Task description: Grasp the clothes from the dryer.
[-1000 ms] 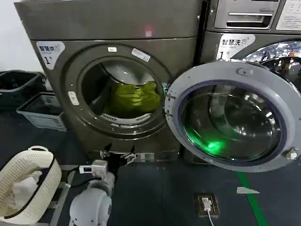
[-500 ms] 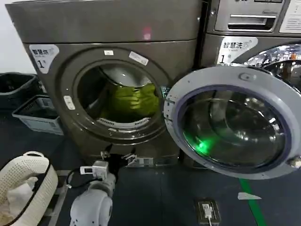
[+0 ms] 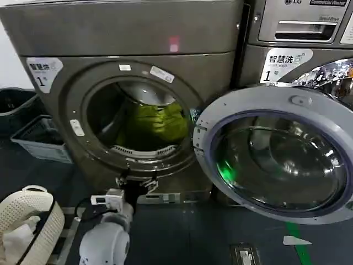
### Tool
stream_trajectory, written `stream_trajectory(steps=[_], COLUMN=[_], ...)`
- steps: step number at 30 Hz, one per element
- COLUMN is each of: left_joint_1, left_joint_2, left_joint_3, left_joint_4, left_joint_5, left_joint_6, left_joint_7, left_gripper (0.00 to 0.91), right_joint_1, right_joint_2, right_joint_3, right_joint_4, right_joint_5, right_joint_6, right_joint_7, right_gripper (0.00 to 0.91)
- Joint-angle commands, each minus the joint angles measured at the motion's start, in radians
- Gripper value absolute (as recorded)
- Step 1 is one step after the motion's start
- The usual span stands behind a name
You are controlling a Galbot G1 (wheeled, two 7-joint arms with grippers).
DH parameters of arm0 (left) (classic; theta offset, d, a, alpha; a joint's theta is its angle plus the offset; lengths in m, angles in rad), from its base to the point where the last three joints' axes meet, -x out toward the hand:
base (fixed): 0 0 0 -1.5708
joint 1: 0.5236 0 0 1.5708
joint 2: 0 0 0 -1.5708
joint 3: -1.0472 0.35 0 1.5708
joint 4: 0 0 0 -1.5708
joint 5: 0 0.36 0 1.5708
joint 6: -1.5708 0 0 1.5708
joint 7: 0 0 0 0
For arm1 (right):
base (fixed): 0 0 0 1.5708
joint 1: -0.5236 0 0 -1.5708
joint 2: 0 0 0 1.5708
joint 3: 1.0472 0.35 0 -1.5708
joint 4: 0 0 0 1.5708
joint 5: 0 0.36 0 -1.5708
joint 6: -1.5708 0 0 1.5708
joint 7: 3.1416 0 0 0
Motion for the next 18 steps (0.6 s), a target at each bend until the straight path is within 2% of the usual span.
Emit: stream_trajectory(steps=[1,18], left_joint_1=[-0.003,-0.007], left_joint_2=[0.0,0.006], left_joint_3=[0.001,-0.008], left_joint_4=[0.003,-0.001], left_joint_5=[0.001,-0.014], left_joint_6=[0.049,0.049], left_joint_7=[-0.011,0.013], left_gripper=[0.907,0.907], right_joint_1=[-0.001,0.0], right_joint_2=[0.0,0.001], right_joint_3=[0.0,-0.006], right_joint_4=[-0.002,0.001], right_joint_5=[0.0,0.0], right_joint_6=[0.001,0.002], right_joint_7=[0.0,0.001], right_gripper=[0.907,0.907])
